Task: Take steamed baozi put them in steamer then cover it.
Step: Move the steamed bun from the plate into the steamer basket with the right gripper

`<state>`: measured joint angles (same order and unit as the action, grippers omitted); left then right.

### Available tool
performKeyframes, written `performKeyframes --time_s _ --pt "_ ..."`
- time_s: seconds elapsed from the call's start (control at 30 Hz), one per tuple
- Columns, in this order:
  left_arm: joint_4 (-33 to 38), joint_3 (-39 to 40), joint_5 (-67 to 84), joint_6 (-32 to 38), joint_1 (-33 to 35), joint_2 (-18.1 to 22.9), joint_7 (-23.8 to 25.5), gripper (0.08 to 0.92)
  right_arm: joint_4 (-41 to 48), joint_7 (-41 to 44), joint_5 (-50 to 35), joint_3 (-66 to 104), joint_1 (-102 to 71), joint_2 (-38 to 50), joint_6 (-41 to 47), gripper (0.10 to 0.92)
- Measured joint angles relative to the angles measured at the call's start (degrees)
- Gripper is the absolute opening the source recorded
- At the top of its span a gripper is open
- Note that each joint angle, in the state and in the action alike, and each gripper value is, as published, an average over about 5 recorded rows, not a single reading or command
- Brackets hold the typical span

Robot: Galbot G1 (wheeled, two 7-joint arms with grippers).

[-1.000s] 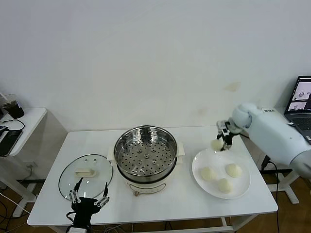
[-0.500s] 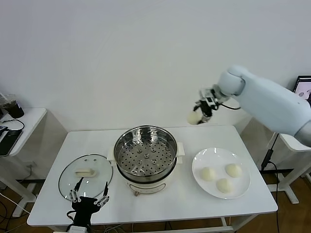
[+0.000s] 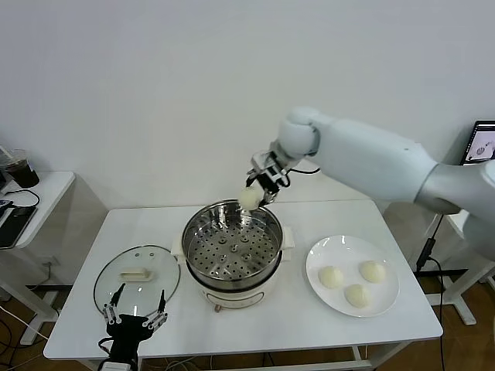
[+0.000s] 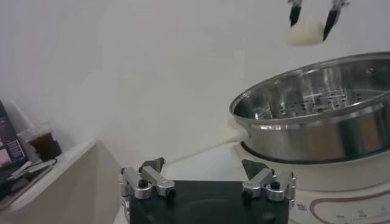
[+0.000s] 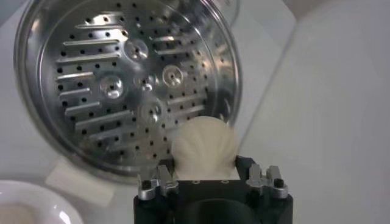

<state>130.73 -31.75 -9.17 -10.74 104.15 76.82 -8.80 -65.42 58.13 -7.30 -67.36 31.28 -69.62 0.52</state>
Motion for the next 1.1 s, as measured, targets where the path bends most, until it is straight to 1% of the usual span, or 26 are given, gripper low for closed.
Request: performKeyframes --time_s 0.43,0.87,0.97,1.1 --pt "1.39 -1.50 0.16 0.20 1.42 0.47 -0.10 0.823 7.52 -3.96 10.17 -2.03 -4.25 -7.20 -12.57 0.638" --pt "2.12 -1.94 0.11 0.20 1.69 0.37 -0.15 0.823 12.78 -6.43 17.00 -1.68 -8.67 -10.86 -19.36 0.645" --pt "2.32 -2.13 0.09 0.20 1.68 0.32 -0.16 0.823 13.27 -6.75 17.85 -1.74 -9.26 -11.04 -20.25 0.678" --pt "2.59 -2.22 0.09 0.17 1.71 0.31 -0.17 0.823 13.54 -7.18 18.43 -1.78 -9.57 -11.02 -21.01 0.777"
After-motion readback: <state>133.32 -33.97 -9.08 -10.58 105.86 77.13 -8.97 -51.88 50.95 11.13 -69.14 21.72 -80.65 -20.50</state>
